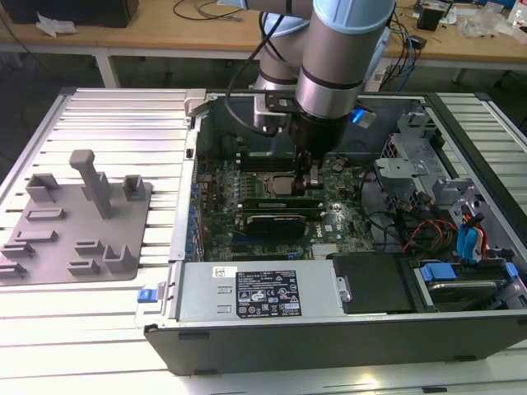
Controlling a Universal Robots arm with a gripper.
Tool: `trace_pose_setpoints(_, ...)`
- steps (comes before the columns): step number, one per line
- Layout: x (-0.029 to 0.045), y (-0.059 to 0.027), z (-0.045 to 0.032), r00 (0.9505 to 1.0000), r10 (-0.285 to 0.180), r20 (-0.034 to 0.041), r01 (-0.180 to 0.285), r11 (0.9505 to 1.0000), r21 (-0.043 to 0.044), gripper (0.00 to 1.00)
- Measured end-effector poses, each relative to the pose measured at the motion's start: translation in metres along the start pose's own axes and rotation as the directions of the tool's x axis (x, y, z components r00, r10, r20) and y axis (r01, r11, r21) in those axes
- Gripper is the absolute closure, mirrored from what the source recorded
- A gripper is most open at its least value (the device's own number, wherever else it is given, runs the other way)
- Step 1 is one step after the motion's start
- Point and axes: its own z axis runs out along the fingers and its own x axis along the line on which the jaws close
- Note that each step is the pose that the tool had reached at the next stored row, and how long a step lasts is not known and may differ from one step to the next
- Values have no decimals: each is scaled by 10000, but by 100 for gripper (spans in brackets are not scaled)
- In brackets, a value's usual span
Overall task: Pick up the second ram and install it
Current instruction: 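Press down the second ram until it locks into place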
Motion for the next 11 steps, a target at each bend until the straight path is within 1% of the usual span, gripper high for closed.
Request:
trace_pose_setpoints(2,1,52,2,10000,-2,-1,2,10000,1,92)
trace_pose_setpoints(3,2,100,5,10000,0,2,0,10000,4,92)
trace_pose_setpoints(4,3,154,8,10000,-2,1,2,10000,7,92)
trace_pose_setpoints(6,7,304,15,10000,-2,2,2,10000,17,92)
trace_pose_setpoints(8,9,408,20,10000,-3,1,3,10000,25,92)
trace_pose_setpoints(10,10,485,24,10000,-1,3,1,10000,33,92)
trace_pose_setpoints(11,8,489,27,10000,-2,0,2,10000,33,92)
